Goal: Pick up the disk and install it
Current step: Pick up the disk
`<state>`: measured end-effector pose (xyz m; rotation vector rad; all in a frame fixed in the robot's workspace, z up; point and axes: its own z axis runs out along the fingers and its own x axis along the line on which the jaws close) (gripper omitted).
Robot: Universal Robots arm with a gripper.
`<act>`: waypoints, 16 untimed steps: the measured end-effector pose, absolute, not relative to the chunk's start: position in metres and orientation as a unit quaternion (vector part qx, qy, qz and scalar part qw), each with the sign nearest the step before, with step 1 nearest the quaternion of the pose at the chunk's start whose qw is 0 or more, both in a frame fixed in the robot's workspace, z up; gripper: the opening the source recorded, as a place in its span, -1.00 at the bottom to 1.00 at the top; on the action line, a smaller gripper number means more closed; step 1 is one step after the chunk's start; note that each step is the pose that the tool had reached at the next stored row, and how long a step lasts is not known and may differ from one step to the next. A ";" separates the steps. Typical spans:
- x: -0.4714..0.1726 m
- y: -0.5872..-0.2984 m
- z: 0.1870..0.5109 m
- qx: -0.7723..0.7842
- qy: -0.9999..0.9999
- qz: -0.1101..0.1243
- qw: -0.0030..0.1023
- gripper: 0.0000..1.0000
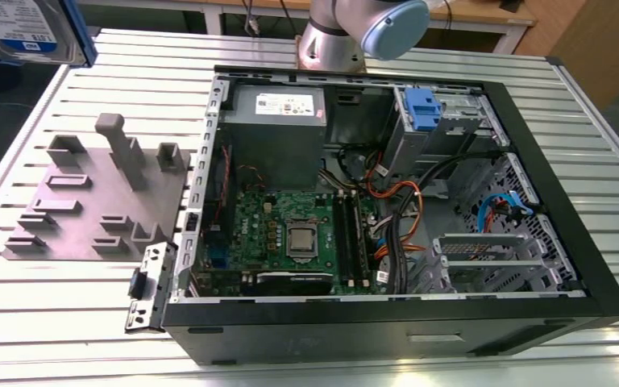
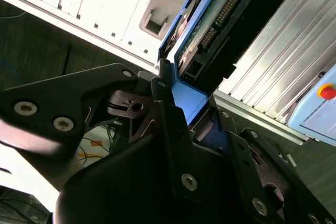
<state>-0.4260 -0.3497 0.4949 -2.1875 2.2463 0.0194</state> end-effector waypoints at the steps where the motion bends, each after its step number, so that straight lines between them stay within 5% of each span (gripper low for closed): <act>1: -0.426 -0.350 0.495 -0.698 0.716 0.006 0.003 -0.27; 16: -0.421 -0.350 0.495 -0.698 0.716 0.006 0.003 -0.27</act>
